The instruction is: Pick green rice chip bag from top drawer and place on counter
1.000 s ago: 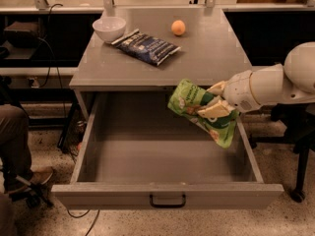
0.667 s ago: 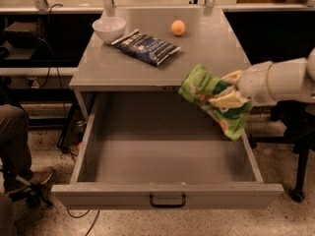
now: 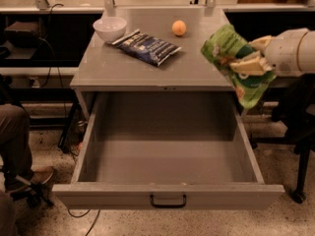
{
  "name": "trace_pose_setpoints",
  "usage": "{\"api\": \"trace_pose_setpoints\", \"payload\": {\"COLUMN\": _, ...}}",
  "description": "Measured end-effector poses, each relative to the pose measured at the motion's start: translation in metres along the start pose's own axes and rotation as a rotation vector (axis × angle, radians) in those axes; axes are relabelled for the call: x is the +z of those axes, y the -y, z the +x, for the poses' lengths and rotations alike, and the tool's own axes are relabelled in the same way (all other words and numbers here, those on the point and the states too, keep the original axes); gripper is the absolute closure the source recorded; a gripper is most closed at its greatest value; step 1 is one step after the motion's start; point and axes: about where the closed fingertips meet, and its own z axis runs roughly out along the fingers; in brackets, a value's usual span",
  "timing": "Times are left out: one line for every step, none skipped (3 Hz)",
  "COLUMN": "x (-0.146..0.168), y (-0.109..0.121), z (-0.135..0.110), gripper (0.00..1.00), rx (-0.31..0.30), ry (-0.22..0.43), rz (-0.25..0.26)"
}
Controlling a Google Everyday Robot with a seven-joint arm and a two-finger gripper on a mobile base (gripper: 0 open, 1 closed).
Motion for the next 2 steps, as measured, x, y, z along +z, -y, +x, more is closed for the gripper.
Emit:
{"api": "trace_pose_setpoints", "payload": {"x": 0.029, "y": 0.071, "z": -0.004, "gripper": 1.00, "rx": 0.064, "ry": 0.047, "rz": 0.055}}
{"api": "trace_pose_setpoints", "payload": {"x": 0.059, "y": 0.107, "z": -0.010, "gripper": 1.00, "rx": 0.097, "ry": 0.071, "rz": 0.063}}
